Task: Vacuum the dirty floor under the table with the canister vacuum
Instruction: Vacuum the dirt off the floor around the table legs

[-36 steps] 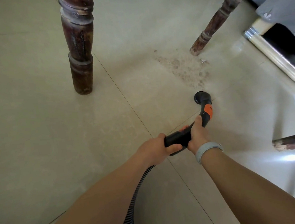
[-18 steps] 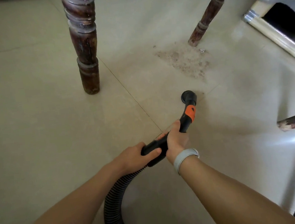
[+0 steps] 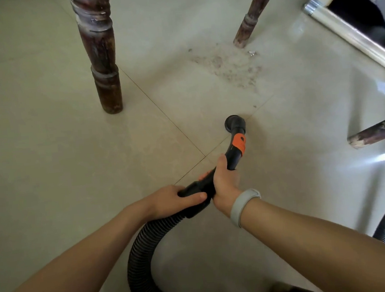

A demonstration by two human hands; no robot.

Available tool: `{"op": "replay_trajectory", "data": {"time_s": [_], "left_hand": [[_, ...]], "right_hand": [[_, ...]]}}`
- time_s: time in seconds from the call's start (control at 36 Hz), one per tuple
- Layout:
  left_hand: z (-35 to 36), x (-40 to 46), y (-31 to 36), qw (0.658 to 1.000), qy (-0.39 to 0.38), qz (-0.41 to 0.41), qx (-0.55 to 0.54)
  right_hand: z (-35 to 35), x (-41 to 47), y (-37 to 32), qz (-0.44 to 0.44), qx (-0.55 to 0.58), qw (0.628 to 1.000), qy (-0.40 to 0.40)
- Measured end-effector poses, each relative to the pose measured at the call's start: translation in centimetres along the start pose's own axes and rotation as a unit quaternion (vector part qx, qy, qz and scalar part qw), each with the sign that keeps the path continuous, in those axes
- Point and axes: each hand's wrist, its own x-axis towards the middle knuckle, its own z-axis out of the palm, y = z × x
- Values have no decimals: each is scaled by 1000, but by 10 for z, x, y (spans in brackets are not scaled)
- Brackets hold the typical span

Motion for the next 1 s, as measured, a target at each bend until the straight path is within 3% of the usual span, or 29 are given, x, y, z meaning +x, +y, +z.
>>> {"op": "replay_trajectory", "data": {"time_s": [0.17, 0.44, 0.69, 1.0], "left_hand": [[11, 22, 30, 994, 95, 47, -6], [21, 52, 61, 985, 93, 67, 127], [33, 53, 77, 990, 75, 88, 84], [39, 40, 73, 996, 30, 71, 44]], "right_hand": [[-20, 39, -40, 26, 59, 997, 30], [-55, 89, -84, 54, 128, 990, 15], [-75, 128, -104, 62, 145, 987, -39], [-95, 123, -68, 90, 215, 967, -104]]}}
